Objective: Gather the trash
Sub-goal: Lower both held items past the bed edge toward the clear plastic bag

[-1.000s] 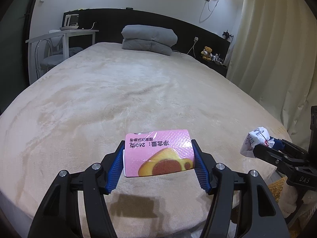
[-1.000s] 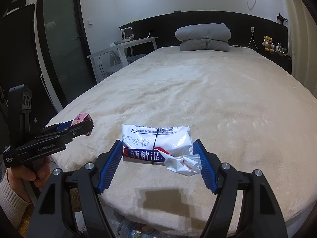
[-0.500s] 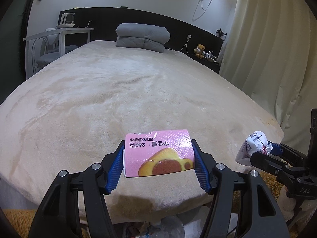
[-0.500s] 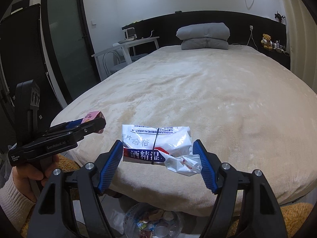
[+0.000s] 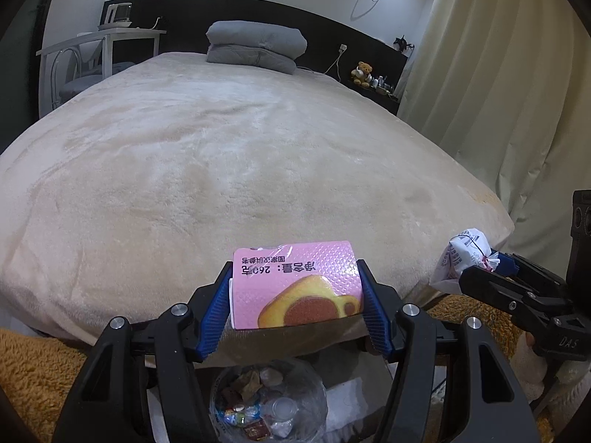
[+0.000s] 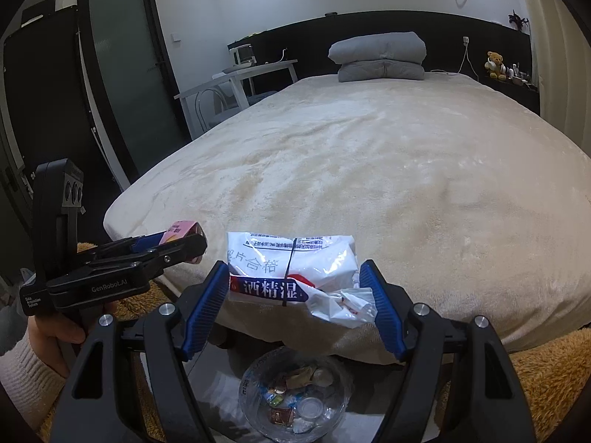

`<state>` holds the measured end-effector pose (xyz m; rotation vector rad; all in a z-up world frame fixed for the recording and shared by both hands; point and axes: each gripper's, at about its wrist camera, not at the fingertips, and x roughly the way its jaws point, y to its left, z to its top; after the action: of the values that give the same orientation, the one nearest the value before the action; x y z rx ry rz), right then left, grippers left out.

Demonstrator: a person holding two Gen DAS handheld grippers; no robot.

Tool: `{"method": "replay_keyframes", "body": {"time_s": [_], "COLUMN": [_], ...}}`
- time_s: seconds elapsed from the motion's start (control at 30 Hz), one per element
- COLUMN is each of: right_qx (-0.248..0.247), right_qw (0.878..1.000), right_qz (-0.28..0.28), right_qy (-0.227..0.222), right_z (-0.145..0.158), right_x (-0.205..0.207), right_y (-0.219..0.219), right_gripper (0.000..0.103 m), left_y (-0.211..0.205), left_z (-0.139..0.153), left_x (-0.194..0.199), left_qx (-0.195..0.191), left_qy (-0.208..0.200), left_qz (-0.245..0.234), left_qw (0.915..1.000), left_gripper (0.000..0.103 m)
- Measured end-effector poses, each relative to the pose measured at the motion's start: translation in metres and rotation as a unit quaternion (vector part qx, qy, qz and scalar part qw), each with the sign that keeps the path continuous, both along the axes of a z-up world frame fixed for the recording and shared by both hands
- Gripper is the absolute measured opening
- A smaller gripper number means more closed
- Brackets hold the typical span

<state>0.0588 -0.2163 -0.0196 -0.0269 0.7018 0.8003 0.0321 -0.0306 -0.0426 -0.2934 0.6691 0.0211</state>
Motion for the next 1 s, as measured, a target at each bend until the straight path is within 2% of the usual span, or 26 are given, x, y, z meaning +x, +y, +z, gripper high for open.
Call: {"method": "replay_keyframes", "body": {"time_s": [0.17,0.4,0.6,1.0], "right_qx": [-0.008,-0.031,-0.055,-0.105], "right_qw": [1.000,0.998,0.995,0.981], "right_qz": [0.010,0.015,0.023,0.034], "right_qy": [0.011,0.049,0.081,0.158], "right_z": [-0.009,-0.030,-0.045,-0.086], "right_x": [-0.004,0.002,0.005,0.022], "right_y": [0.000,0.001,0.008,0.031], "right_gripper": [0.072,0.072,0.073,0.073], "left_y": [-0.003,-0.007,-0.008,0.006], "left_z": [-0.014,-0.042,-0.066,-0.104], "left_x": [-0.005,0.001,0.004,0.014], "left_qx": [-0.017,-0.029,-0.039,-0.059], "left_qy": [0.024,0.082,0.133,0.215], "left_qz": [-0.007,-0.021,-0.037,-0.022], "left_qw": [0.9995,0.9960,0.9896,0.9747], "left_gripper": [0.062,0.062,0.062,0.062]}}
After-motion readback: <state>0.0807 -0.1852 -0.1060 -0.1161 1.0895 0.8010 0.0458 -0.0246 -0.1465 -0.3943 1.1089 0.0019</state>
